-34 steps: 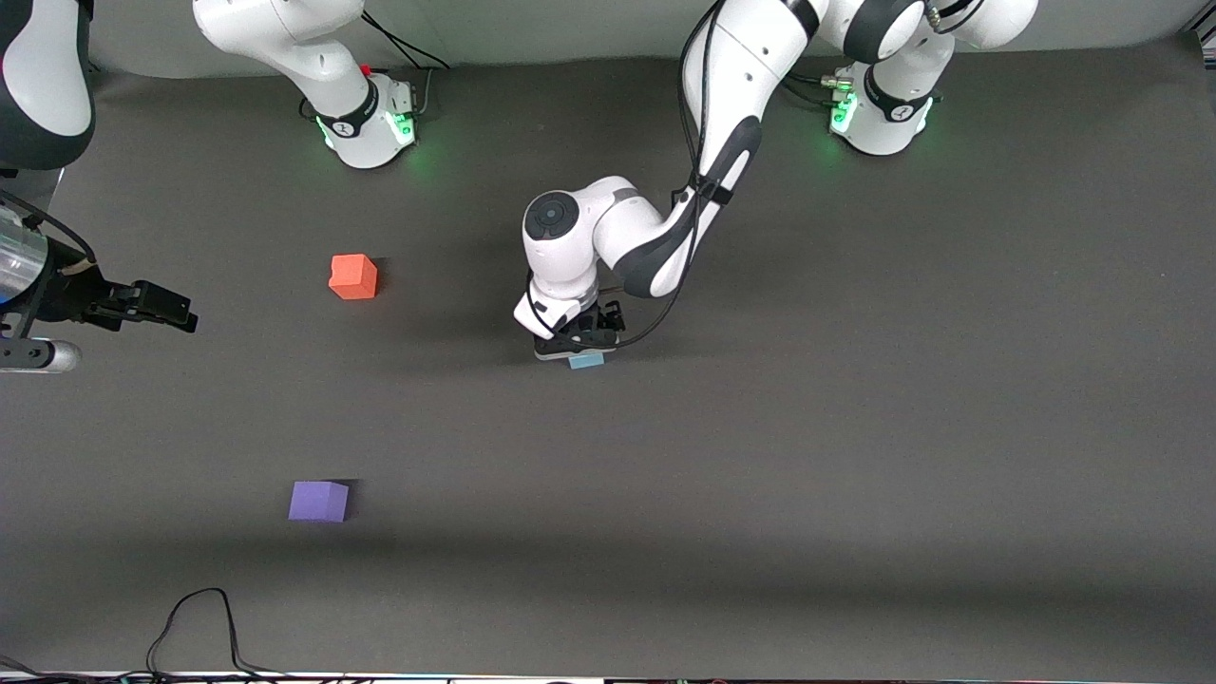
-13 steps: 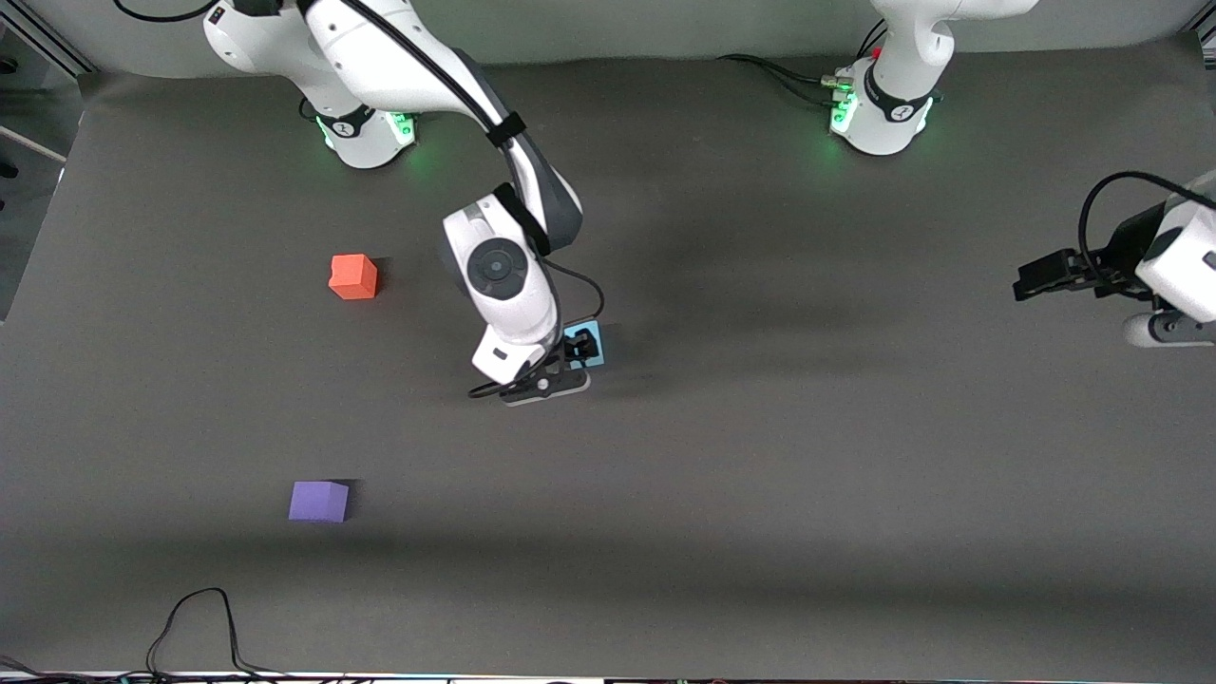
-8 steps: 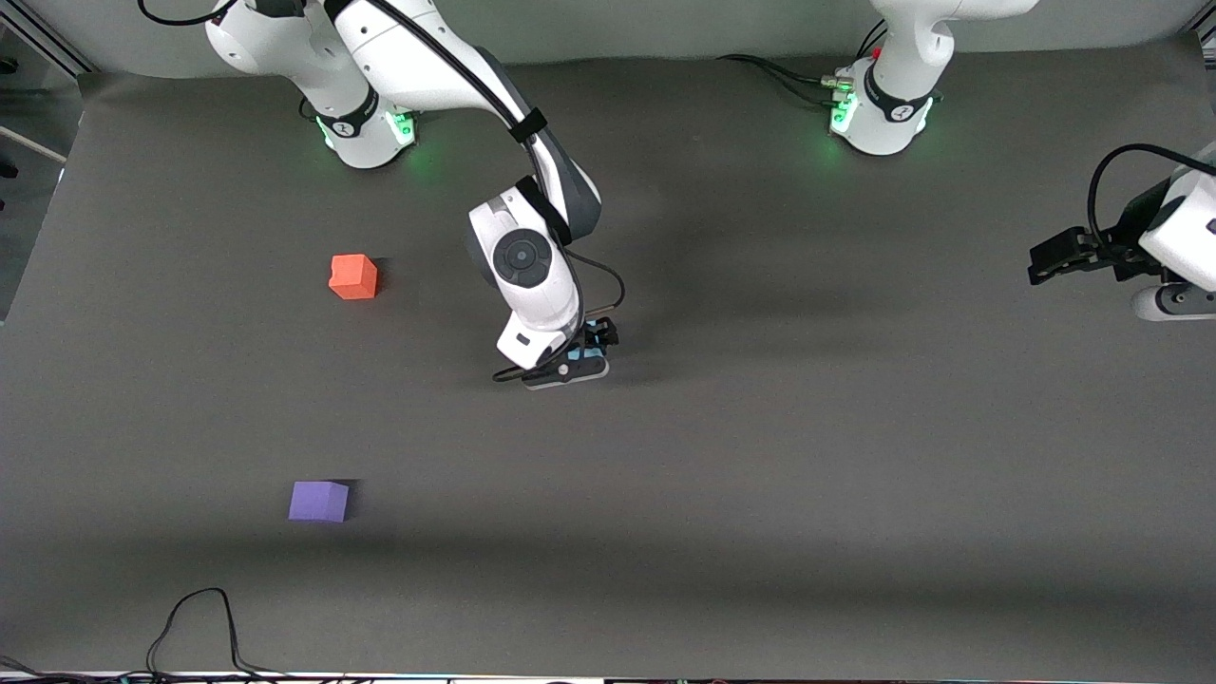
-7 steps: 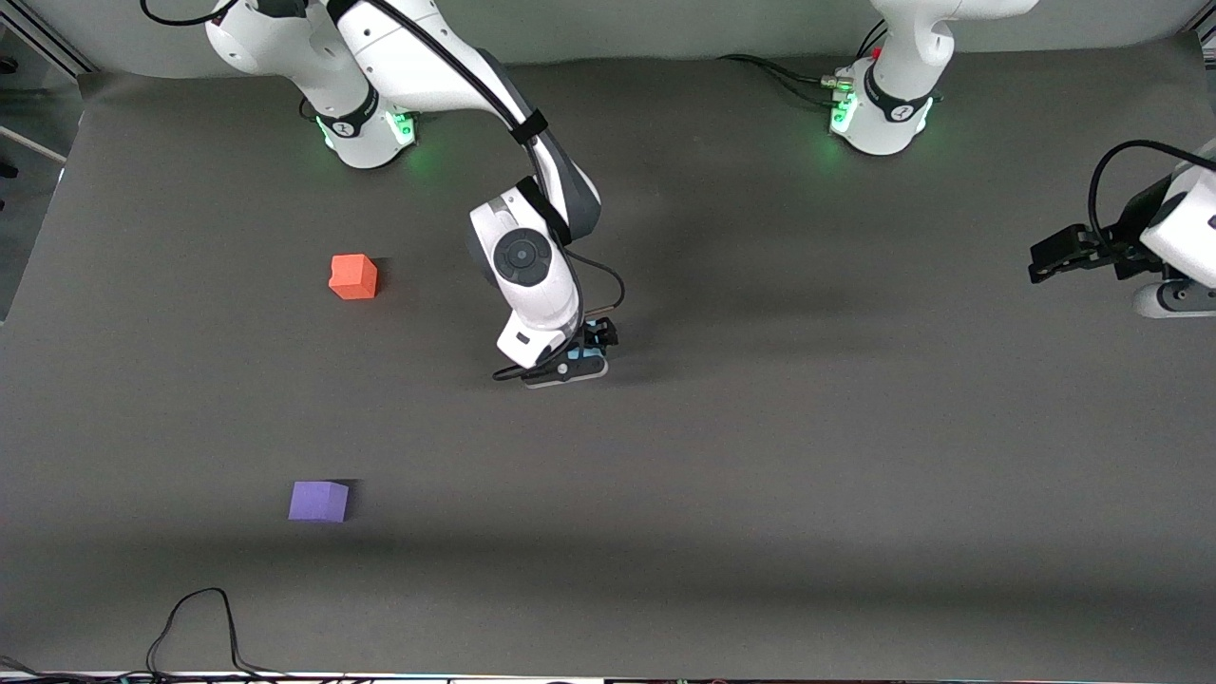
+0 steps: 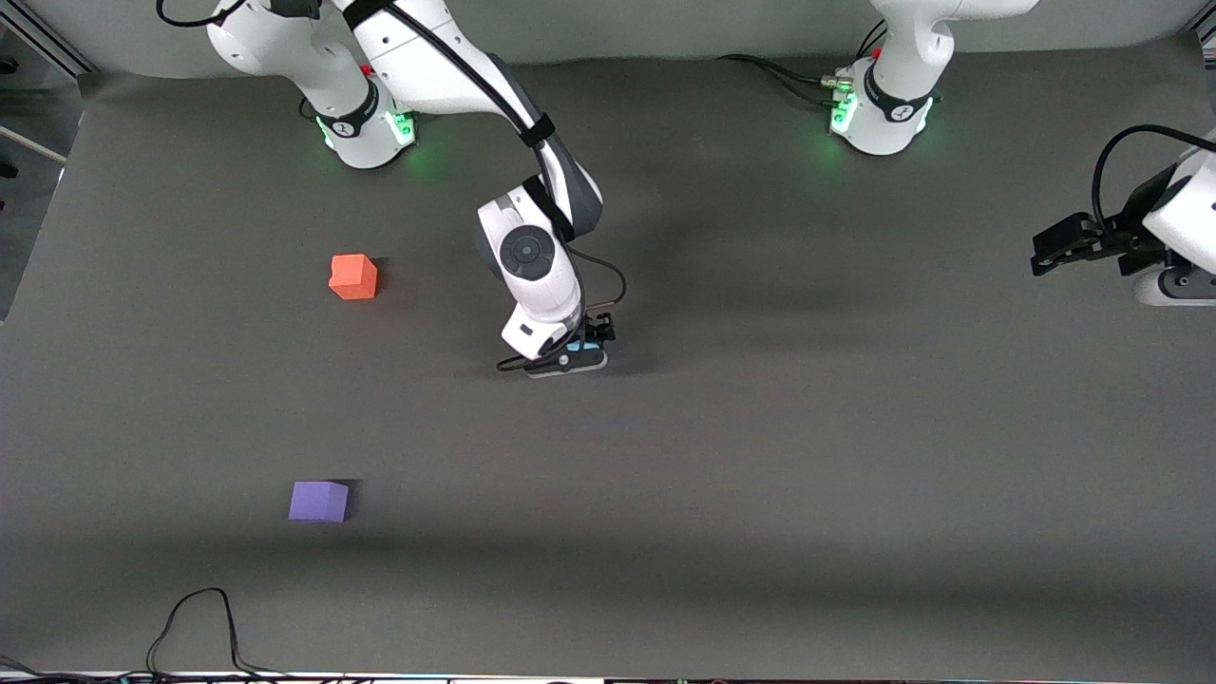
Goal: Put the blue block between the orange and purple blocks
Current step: 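Close the right gripper on the blue cube, then carry the blue cube with the right gripper toward the orange cube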
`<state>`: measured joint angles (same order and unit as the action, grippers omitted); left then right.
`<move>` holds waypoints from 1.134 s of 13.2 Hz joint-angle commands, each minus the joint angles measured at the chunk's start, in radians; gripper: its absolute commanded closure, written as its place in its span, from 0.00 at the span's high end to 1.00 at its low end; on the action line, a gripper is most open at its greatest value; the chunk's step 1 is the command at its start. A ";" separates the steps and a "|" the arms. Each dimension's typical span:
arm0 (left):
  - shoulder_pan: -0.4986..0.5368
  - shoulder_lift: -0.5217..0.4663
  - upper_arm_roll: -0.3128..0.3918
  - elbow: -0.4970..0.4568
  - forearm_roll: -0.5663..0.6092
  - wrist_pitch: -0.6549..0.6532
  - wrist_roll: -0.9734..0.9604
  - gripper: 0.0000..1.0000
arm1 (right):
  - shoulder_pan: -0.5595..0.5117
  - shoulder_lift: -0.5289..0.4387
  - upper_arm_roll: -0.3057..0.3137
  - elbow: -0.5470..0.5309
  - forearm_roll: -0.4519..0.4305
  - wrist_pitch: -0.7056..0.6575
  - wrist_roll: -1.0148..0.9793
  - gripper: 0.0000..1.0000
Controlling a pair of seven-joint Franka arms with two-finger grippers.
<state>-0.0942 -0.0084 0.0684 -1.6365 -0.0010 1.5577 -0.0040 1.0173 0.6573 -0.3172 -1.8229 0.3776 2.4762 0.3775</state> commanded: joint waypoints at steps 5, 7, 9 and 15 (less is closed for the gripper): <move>-0.002 0.014 0.002 0.027 0.004 -0.005 0.016 1.00 | 0.000 -0.191 -0.210 -0.047 0.023 -0.216 -0.110 0.32; 0.001 0.022 0.001 0.029 0.004 -0.005 0.016 1.00 | -0.002 -0.263 -0.378 -0.050 0.023 -0.337 -0.243 0.32; 0.008 0.022 -0.005 0.027 0.004 -0.005 0.016 1.00 | 0.003 -0.283 -0.521 -0.068 0.023 -0.393 -0.349 0.32; 0.013 0.021 -0.010 0.026 0.004 -0.005 0.016 1.00 | -0.056 -0.193 -0.606 -0.294 0.208 -0.150 -0.708 0.32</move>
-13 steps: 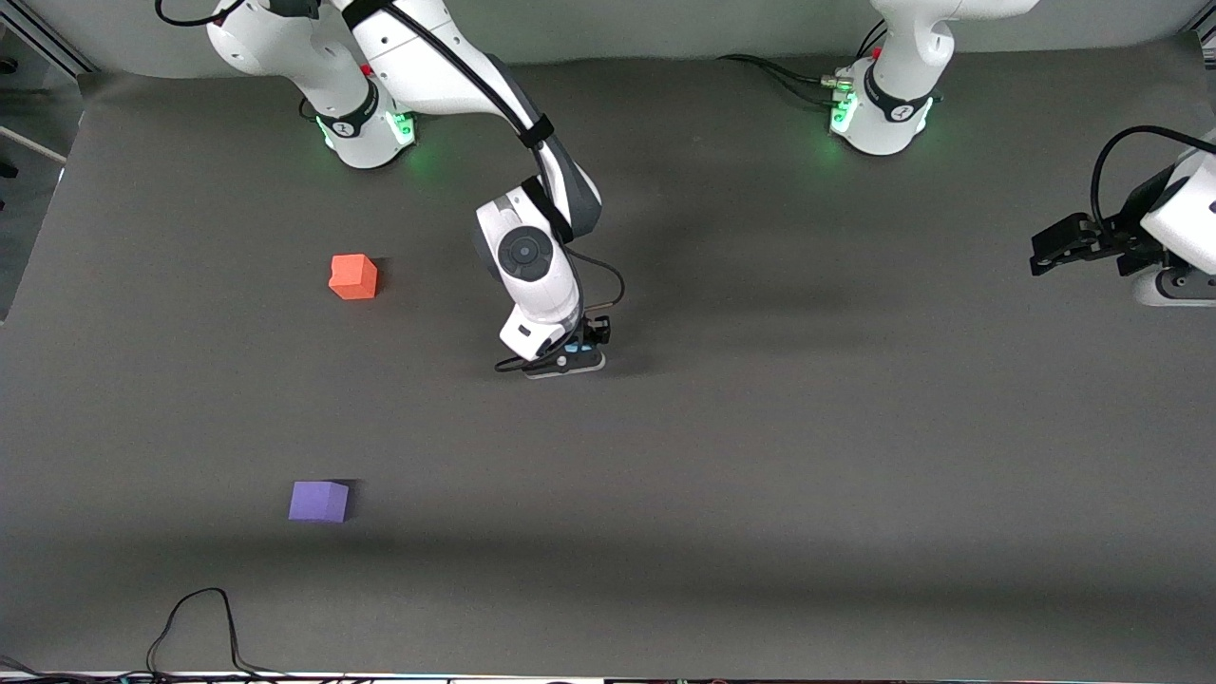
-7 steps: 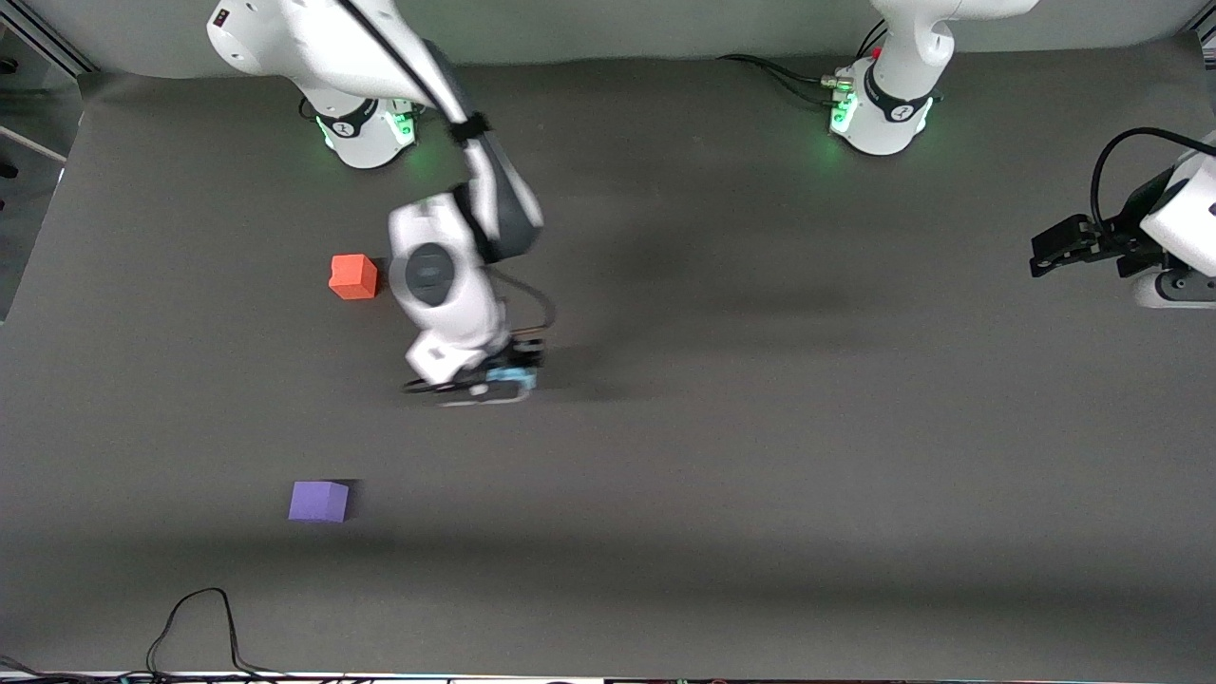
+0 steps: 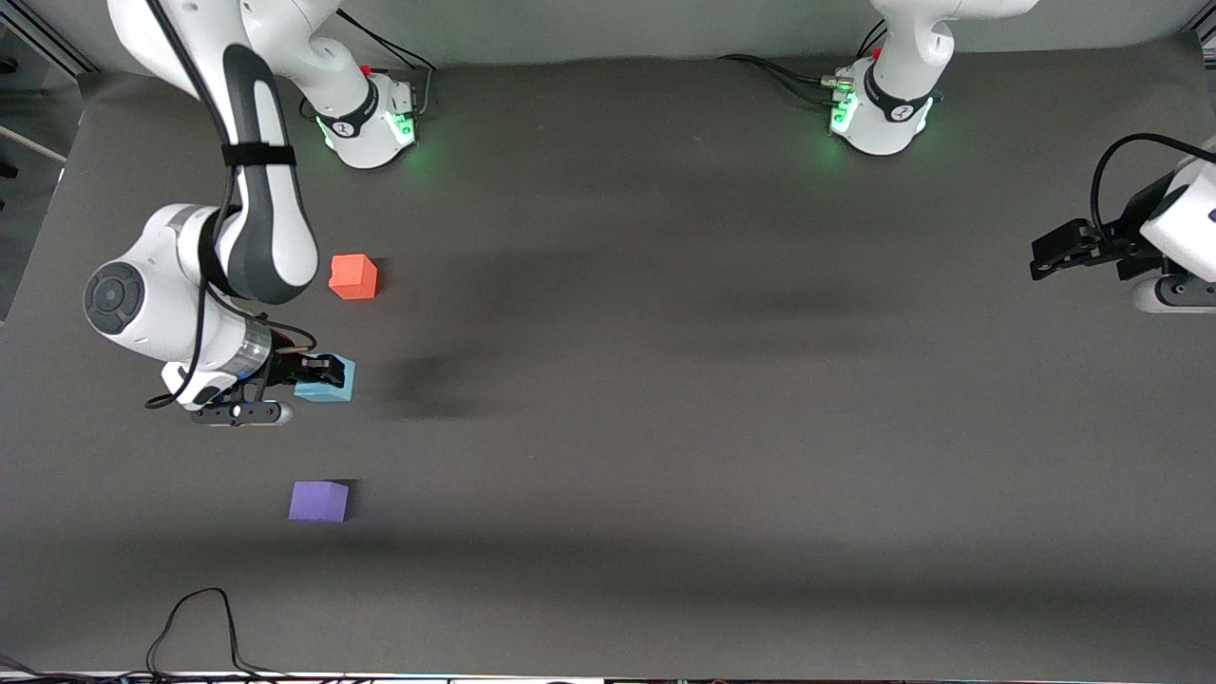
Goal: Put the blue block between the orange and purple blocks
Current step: 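Carry the blue cube with the right gripper toward the orange cube, then lower the blue cube between the orange and purple cubes, open the right gripper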
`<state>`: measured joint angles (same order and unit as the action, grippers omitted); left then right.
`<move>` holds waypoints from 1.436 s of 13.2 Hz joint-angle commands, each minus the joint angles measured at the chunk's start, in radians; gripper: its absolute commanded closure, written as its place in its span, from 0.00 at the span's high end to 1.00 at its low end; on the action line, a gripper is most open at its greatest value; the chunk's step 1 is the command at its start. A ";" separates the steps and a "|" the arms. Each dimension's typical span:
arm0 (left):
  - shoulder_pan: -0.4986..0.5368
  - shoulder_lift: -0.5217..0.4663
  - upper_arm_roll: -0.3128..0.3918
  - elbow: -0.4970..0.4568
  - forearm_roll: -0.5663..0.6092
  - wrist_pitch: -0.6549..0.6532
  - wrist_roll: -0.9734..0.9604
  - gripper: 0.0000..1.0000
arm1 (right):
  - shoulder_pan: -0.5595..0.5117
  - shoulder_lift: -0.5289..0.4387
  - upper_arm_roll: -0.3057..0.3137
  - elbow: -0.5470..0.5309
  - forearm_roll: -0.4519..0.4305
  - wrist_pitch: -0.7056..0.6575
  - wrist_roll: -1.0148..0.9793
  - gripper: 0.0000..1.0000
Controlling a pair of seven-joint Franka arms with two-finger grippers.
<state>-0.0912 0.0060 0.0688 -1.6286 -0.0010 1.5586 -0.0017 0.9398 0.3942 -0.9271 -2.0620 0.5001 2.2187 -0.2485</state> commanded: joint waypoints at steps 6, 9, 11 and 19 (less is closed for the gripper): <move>0.031 0.006 -0.033 0.015 0.004 -0.008 0.014 1.00 | 0.031 0.259 0.011 -0.059 0.331 0.160 -0.305 0.32; 0.024 0.008 -0.032 0.015 0.004 -0.008 0.012 1.00 | 0.031 0.267 0.013 -0.059 0.331 0.164 -0.310 0.33; 0.025 0.005 -0.032 0.013 0.004 -0.011 0.013 1.00 | 0.030 0.272 0.013 -0.059 0.331 0.167 -0.327 0.34; 0.024 0.003 -0.032 0.012 0.004 -0.015 0.012 1.00 | 0.033 0.171 -0.010 -0.050 0.327 0.127 -0.305 1.00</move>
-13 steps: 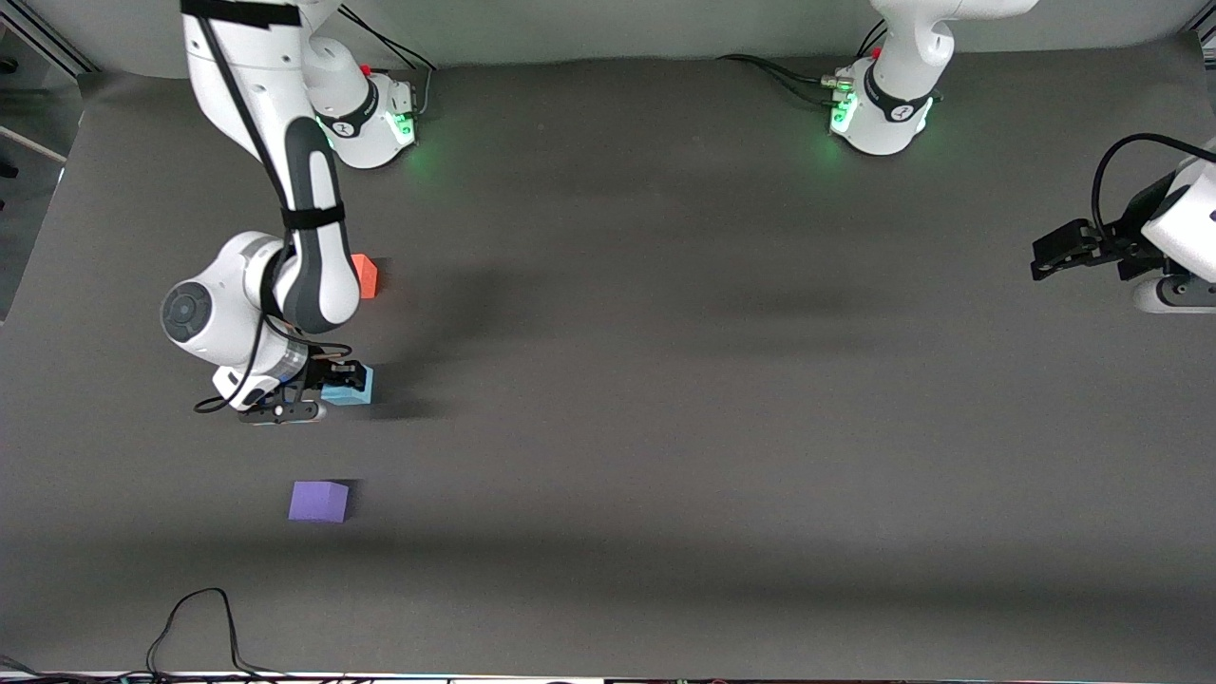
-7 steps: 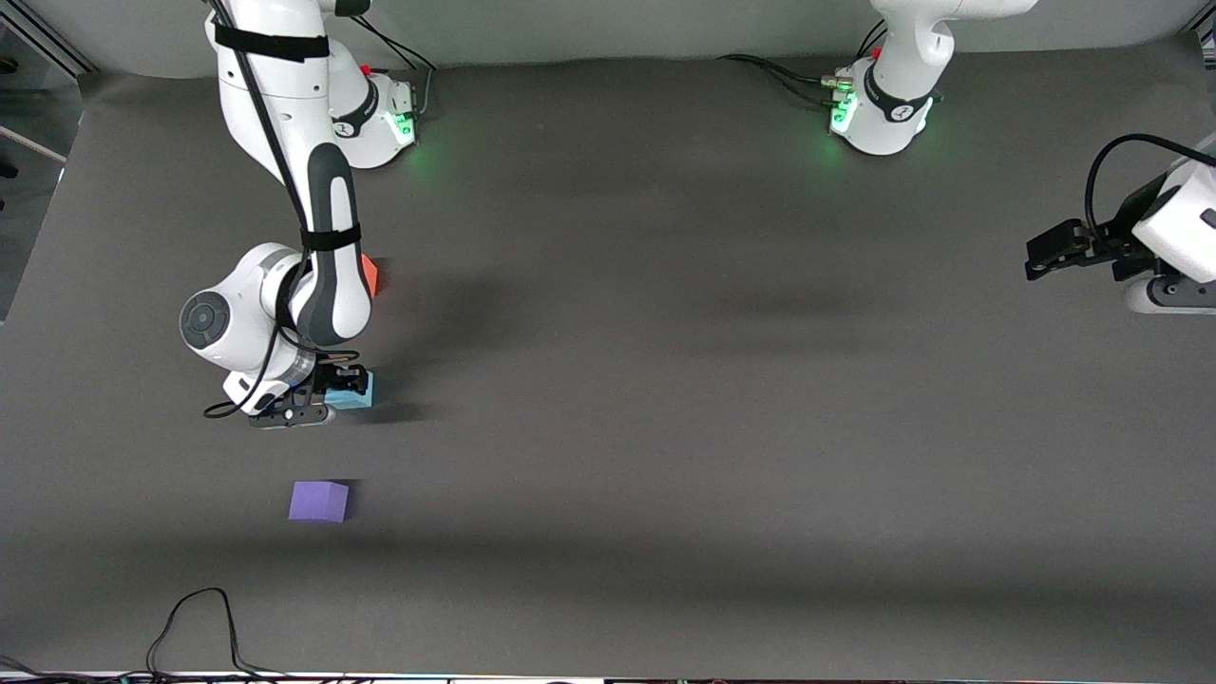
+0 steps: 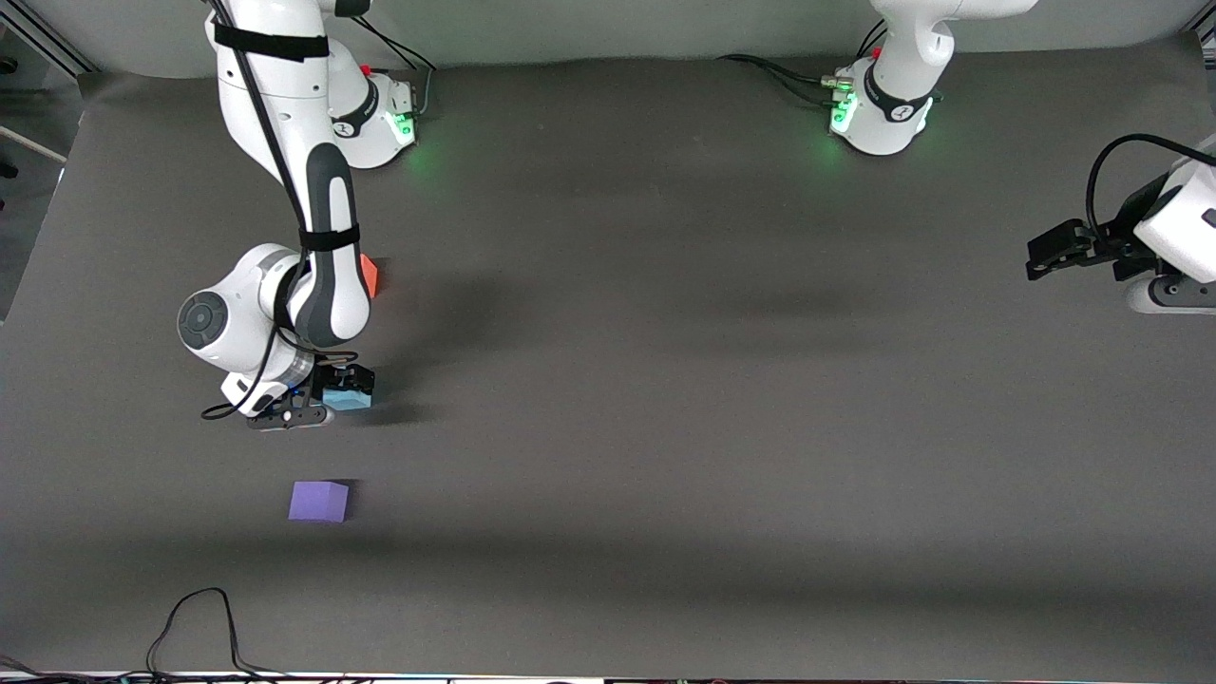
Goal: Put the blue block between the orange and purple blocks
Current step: 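Lower the blue cube between the orange and purple cubes, open the right gripper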
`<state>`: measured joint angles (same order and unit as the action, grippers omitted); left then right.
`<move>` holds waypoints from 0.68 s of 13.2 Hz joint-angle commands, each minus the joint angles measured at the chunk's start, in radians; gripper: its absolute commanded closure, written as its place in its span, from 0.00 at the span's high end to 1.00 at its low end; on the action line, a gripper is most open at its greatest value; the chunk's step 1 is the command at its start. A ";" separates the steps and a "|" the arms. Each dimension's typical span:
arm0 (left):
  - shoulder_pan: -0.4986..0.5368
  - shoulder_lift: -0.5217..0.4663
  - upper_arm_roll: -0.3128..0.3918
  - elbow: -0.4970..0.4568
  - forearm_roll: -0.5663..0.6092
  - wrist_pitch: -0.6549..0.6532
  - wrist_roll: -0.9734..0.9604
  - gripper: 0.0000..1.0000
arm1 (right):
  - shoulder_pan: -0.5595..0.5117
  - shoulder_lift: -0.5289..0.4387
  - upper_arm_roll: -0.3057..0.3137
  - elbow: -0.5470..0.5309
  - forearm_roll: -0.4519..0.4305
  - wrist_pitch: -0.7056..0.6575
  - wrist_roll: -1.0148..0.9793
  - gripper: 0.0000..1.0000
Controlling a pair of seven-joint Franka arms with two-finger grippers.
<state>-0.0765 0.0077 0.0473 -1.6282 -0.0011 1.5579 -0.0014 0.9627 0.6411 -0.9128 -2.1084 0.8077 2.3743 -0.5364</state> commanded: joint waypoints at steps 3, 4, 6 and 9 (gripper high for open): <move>0.006 0.005 -0.011 0.011 0.004 -0.018 0.014 1.00 | 0.013 -0.124 -0.083 0.042 0.007 -0.139 -0.016 1.00; 0.006 0.003 -0.011 0.011 0.004 -0.018 0.014 1.00 | 0.017 -0.124 -0.113 0.074 0.005 -0.189 -0.016 1.00; 0.009 0.005 -0.011 0.011 0.004 -0.019 0.014 1.00 | 0.071 -0.124 -0.205 0.148 -0.010 -0.295 0.021 1.00; 0.006 0.005 -0.011 0.011 0.004 -0.010 0.014 1.00 | 0.090 -0.148 -0.273 0.290 -0.129 -0.500 0.194 1.00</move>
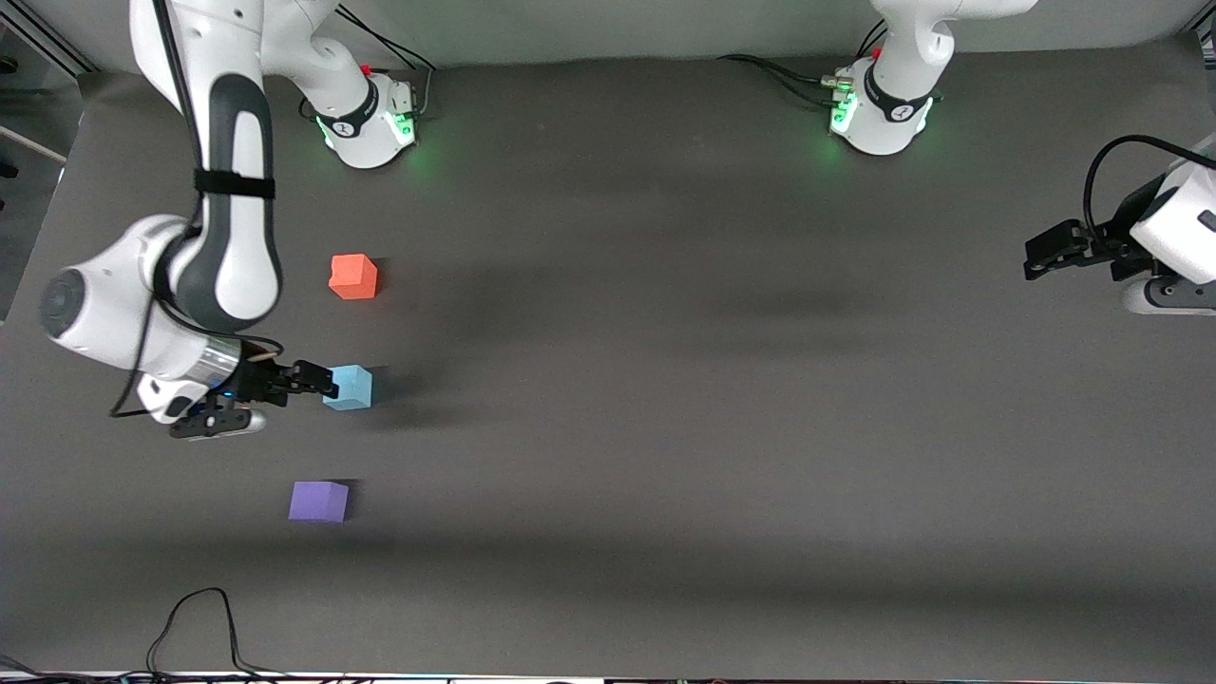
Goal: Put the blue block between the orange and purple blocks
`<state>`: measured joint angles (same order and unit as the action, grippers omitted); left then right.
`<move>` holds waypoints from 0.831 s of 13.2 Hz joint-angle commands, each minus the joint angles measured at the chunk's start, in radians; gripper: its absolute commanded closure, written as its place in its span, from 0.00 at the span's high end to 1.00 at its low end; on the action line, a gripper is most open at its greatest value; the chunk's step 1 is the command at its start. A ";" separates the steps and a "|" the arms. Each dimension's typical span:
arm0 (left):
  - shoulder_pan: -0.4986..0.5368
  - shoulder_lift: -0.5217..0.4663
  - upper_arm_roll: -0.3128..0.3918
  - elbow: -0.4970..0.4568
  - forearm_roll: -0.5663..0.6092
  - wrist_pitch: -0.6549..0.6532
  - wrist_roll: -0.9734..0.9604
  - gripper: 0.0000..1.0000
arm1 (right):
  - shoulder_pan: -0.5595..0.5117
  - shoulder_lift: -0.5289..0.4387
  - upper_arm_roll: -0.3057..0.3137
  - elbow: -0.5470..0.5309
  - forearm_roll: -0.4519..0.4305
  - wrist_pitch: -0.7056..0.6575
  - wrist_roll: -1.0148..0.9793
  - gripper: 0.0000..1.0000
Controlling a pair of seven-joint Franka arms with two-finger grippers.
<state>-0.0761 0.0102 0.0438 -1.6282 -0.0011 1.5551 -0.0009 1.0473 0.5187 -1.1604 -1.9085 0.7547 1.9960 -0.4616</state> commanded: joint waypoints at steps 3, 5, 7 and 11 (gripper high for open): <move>0.009 0.002 -0.007 0.011 0.004 -0.001 0.015 1.00 | -0.174 -0.119 0.121 0.279 -0.229 -0.296 0.240 1.00; 0.007 0.002 -0.007 0.011 0.006 0.002 0.015 1.00 | -0.292 -0.246 0.294 0.293 -0.369 -0.309 0.311 1.00; 0.006 0.002 -0.007 0.010 0.006 0.002 0.015 1.00 | -0.459 -0.366 0.509 0.276 -0.507 -0.309 0.378 1.00; 0.006 0.002 -0.007 0.010 0.006 0.003 0.015 1.00 | -0.818 -0.532 0.905 0.198 -0.647 -0.310 0.389 1.00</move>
<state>-0.0759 0.0103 0.0431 -1.6281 -0.0011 1.5577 0.0000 0.3752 0.0835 -0.4387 -1.6370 0.1872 1.6749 -0.0999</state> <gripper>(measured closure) 0.000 0.000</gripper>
